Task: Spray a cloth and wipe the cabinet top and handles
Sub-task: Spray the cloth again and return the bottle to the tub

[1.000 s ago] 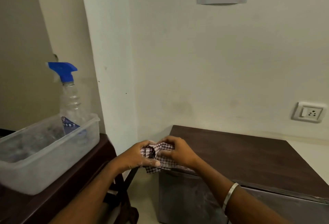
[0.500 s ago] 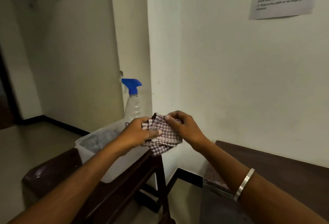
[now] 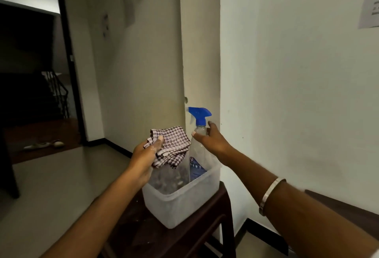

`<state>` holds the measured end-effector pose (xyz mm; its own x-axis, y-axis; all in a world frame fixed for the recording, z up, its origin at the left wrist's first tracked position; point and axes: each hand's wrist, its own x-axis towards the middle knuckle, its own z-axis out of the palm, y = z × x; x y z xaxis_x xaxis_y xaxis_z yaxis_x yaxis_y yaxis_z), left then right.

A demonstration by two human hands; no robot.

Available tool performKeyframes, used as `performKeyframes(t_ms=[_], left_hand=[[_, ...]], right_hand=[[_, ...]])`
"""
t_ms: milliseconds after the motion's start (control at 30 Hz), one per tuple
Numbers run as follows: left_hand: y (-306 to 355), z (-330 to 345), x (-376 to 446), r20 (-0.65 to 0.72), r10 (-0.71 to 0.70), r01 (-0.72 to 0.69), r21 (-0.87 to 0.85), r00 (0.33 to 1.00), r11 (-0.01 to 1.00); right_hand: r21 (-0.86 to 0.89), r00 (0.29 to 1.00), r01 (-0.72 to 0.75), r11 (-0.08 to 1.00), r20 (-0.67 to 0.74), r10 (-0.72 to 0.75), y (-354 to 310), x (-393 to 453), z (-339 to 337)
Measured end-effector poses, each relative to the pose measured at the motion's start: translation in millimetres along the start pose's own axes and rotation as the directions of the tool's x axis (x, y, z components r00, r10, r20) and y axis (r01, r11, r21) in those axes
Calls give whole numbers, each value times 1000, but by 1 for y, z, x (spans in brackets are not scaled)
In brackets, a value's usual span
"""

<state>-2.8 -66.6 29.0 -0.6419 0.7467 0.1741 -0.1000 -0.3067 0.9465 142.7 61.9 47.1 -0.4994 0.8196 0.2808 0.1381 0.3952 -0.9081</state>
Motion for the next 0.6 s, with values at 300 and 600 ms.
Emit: performKeyframes(t_ms=[300,600], left_hand=[[-6,2,11,-61,-124,116,-121,990,986],[-2,-1,12,-71,-134,120,-175,989,977]], right_hand=[[-18,992,39,999,-121,-41,-3,11,13],[100,930,333,937,-197,-310,-41,-7,8]])
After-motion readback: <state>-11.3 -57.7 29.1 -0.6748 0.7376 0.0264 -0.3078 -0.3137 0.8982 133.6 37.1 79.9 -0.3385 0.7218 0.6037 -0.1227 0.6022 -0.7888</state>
